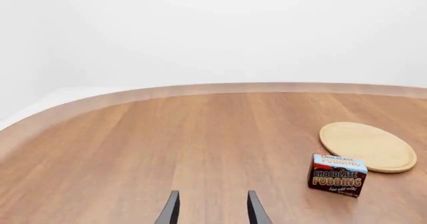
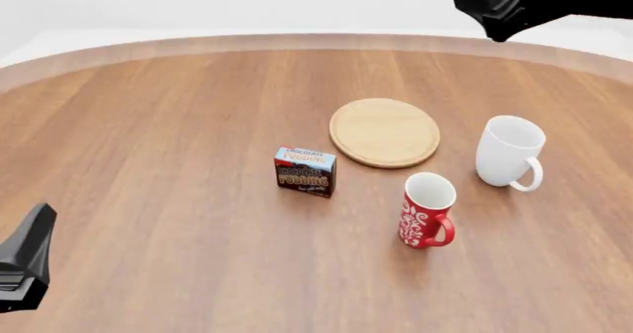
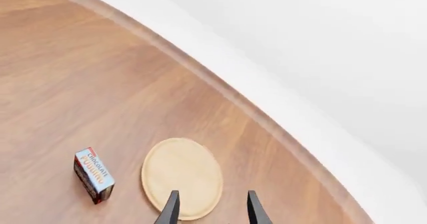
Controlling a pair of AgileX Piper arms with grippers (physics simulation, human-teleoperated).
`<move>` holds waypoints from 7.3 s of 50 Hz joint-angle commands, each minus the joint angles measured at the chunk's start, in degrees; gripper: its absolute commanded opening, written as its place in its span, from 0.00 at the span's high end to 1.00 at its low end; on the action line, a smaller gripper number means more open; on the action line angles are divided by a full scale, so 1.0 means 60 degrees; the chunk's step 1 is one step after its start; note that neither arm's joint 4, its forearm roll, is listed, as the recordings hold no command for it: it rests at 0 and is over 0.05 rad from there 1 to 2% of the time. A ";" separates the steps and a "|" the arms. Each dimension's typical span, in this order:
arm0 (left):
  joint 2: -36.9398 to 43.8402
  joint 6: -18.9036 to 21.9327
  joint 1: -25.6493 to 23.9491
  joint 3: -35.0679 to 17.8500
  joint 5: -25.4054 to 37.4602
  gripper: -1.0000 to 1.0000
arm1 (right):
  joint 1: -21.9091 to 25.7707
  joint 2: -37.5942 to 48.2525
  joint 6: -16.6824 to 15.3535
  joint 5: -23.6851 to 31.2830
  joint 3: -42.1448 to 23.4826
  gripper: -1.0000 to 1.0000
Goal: Put the chocolate pudding to the left of the plate.
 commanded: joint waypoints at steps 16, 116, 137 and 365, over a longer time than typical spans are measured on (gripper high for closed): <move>0.0000 0.0000 0.0000 0.0000 0.0000 0.00 | 0.0577 0.2646 -0.0011 0.1249 -0.1787 0.00; 0.0000 0.0000 0.0000 0.0000 0.0000 0.00 | 0.2732 0.6699 0.0965 -0.0384 -0.1317 0.00; 0.0000 0.0000 0.0000 0.0000 0.0000 0.00 | 0.2564 0.6950 0.0986 -0.0608 -0.1159 0.00; 0.0000 0.0000 0.0000 0.0000 0.0000 0.00 | 0.1599 1.0531 0.0291 0.2897 -0.8689 1.00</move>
